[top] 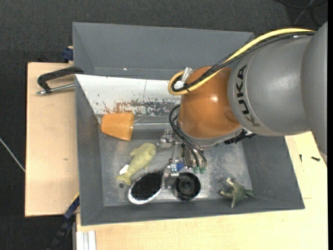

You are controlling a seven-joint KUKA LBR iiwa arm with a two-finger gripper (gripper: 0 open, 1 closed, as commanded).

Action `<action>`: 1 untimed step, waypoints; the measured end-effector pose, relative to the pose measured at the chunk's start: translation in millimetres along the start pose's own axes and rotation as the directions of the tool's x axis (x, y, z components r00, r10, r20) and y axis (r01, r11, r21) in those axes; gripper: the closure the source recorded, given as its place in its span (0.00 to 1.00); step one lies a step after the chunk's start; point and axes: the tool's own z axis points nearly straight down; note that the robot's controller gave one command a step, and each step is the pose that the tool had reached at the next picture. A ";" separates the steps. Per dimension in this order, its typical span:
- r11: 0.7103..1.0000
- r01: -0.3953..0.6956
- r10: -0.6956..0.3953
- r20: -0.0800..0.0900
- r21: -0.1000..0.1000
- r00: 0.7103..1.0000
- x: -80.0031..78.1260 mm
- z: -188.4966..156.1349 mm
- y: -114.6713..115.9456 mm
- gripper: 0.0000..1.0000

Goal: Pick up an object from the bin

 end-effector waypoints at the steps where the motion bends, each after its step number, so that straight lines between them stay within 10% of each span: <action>1: 0.958 0.286 -0.286 -0.002 0.001 0.958 1.6 72.5 9.0 0.00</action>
Offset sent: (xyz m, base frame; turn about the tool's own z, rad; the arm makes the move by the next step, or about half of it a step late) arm -0.0016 0.0080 -0.0725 -0.2896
